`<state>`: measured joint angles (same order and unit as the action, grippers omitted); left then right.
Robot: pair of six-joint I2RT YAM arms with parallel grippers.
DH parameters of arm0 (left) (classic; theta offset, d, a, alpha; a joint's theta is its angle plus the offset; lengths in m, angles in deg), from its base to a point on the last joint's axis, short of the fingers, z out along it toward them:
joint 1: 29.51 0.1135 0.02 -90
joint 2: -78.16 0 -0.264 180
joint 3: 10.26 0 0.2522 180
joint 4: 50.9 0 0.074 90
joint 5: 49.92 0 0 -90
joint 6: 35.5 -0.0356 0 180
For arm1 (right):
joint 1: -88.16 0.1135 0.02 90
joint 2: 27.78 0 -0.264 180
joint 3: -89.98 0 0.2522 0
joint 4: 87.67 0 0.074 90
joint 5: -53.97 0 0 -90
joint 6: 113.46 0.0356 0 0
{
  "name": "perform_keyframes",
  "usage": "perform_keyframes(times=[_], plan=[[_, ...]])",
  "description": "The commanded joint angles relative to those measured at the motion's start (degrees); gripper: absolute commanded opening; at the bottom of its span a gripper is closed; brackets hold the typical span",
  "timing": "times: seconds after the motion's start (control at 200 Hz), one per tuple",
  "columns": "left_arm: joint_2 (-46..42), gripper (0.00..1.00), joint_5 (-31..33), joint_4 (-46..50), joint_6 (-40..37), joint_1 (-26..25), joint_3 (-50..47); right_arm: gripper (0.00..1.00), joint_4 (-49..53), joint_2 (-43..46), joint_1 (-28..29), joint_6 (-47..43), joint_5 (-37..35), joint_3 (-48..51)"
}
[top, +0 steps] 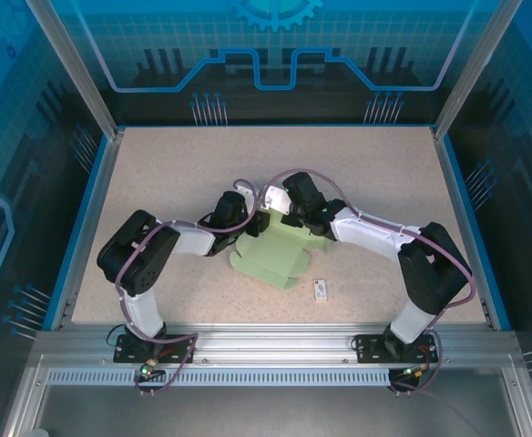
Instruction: Fold the paper box
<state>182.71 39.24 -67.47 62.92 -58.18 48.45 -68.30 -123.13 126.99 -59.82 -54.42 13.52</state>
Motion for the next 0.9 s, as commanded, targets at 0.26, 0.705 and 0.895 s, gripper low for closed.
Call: perform_keyframes(times=[0.26,0.705,0.895], plan=[[3.5,0.35,2.0,-0.9,-2.5,-0.4,3.0,0.00,0.6,2.2,-0.2,1.2,1.7,-0.6],[3.7,0.19,13.7,-2.8,4.0,-0.7,3.0,0.00,0.5,2.2,0.2,2.7,2.2,0.7],[4.0,0.15,19.2,-1.4,7.8,-1.6,4.2,0.00,-0.2,1.9,0.6,3.5,2.2,1.7]])
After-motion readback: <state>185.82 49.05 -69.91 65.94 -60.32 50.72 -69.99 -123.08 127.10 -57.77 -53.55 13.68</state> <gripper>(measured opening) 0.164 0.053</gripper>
